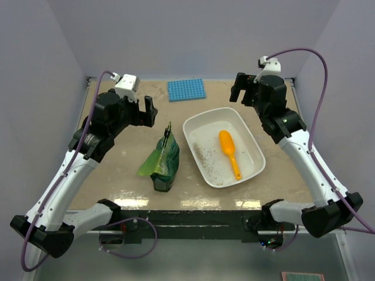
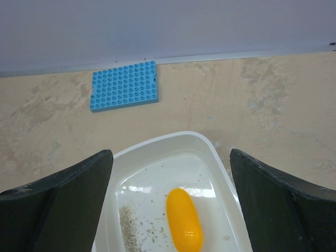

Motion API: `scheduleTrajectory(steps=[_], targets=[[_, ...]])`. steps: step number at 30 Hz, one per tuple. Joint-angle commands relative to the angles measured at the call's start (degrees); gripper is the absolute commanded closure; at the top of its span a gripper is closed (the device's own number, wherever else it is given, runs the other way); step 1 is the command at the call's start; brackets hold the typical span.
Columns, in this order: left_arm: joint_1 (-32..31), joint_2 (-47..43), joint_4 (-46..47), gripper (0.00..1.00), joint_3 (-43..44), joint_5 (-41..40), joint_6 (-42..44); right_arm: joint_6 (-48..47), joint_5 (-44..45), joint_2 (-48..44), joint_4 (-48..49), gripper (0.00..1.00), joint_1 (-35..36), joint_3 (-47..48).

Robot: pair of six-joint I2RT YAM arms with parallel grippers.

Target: Fill the litter box with clean litter

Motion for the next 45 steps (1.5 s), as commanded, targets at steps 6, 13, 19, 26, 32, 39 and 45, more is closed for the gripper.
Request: scheduleTrajectory(steps=[6,13,19,26,32,39,45], targets=[[-0.1,1.5,-1.3,0.0,2.8,0.1,2.0,2.8,4.5,1.7,0.3,0.02,0.1,2.8],[-0.1,1.3,-1.8,0.0,3.0,1.6,2.6,3.6,3.7,1.6,0.1,0.02,-0.1,3.2],[-0.1,1.1,-4.8,0.0,3.5,10.1,6.2,1.3,-1.2,2.3,-2.6,0.02,0.0,4.0],[-2.0,0.5,-11.5,0.0,3.8,14.7,5.0,-1.2,-4.8,3.5,-7.5,0.02,0.0,3.5],[-5.7,-2.5,-14.7,0.0,-1.2,10.6,1.4,-1.6,-8.6,2.9,-7.1,0.02,0.0,0.7],[-12.7,-2.8,-18.8,0.0,-7.1,4.4,-6.4,-1.7,-10.8,2.6,-6.9,0.01,0.1,-0.8],[-18.2,-1.7,-22.4,0.0,-9.7,-3.9,-11.4,-1.6,-11.9,2.7,-6.8,0.02,0.1,-1.4]])
